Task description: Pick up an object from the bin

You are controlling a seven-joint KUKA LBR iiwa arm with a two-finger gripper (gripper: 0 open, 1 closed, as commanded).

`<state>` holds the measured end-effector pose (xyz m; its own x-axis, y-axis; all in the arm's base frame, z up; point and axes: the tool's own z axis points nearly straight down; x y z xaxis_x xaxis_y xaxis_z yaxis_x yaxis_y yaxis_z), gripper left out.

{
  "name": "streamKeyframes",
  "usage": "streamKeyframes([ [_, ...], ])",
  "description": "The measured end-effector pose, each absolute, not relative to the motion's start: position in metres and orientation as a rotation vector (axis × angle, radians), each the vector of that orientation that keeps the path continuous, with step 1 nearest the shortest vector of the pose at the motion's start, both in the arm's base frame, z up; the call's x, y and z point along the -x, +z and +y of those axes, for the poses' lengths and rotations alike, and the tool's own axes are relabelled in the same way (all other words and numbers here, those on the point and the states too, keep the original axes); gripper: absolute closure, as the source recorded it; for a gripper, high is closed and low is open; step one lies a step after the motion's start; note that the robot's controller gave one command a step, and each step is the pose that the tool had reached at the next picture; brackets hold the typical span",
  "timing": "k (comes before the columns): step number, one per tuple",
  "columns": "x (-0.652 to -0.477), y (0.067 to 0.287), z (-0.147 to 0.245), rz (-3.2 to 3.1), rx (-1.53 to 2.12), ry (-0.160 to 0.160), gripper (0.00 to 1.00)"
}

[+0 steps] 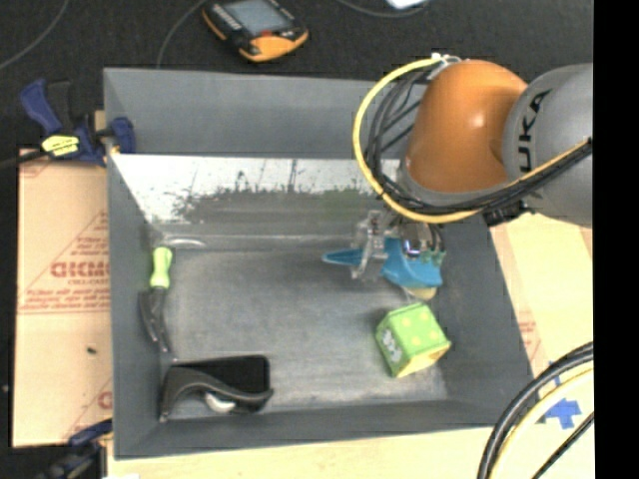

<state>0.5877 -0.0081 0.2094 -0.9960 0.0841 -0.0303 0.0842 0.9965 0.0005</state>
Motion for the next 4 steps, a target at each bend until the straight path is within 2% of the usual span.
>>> streamKeyframes([
  [1,-0.587,0.133,0.026,3.112,-0.140,0.002,1.00],
  [2,-0.543,0.085,0.003,3.114,0.166,-0.003,1.00],
  [4,-0.545,0.087,0.003,3.110,0.161,-0.001,1.00],
])
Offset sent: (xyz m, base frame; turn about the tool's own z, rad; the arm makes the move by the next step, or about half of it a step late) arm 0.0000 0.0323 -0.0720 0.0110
